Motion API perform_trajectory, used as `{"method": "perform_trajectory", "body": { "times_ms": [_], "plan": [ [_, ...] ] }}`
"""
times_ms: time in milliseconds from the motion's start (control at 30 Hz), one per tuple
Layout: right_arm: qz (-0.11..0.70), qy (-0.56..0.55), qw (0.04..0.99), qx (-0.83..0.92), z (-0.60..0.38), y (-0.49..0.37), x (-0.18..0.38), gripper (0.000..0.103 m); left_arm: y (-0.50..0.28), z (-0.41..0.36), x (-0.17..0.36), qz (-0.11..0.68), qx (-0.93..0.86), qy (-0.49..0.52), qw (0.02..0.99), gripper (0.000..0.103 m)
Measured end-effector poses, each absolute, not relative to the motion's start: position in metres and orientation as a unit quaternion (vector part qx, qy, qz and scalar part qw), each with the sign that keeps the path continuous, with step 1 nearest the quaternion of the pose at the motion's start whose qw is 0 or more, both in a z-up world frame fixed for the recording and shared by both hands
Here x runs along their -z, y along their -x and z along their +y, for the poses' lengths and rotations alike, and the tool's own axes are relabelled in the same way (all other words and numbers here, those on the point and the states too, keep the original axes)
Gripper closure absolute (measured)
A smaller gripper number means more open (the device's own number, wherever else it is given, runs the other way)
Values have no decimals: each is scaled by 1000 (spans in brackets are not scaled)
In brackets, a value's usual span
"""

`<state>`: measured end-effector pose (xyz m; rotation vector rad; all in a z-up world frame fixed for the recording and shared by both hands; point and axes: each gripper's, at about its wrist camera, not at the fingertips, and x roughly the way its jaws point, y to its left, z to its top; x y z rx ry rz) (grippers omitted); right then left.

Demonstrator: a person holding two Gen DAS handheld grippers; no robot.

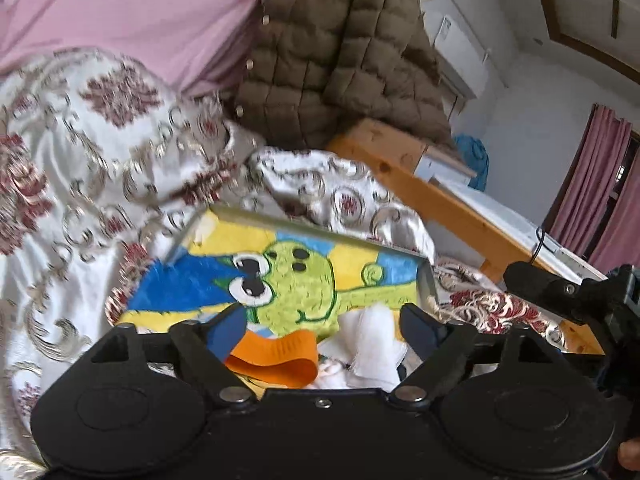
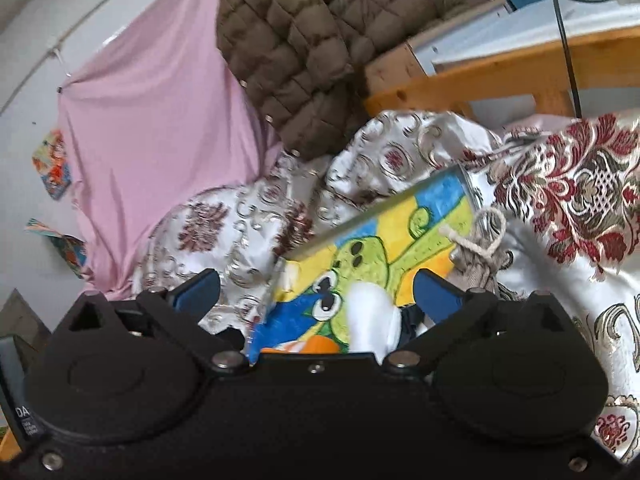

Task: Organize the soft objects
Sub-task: 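Lower the orange piece onto the tray with the left tool while the right releases the pad, then lift both open tools away from the painting tray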

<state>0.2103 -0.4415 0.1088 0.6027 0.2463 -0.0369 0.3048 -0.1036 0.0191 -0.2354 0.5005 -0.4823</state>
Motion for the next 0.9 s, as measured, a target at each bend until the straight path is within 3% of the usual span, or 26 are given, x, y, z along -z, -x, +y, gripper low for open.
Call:
{"method": "perform_trajectory", "body": {
  "times_ms": [300,633,900],
  "plan": [
    [97,-247,964,15,-424,-153,-133,0,-247,-96,-60,170,209,73,960,1],
    [48,-202,977,54,-396,-78,-145,0,-190,-84,-62,160,148,64,974,1],
    [56,-181,980,64,-374,-28,-139,0,-137,-65,-50,171,106,54,978,1]
  ]
}}
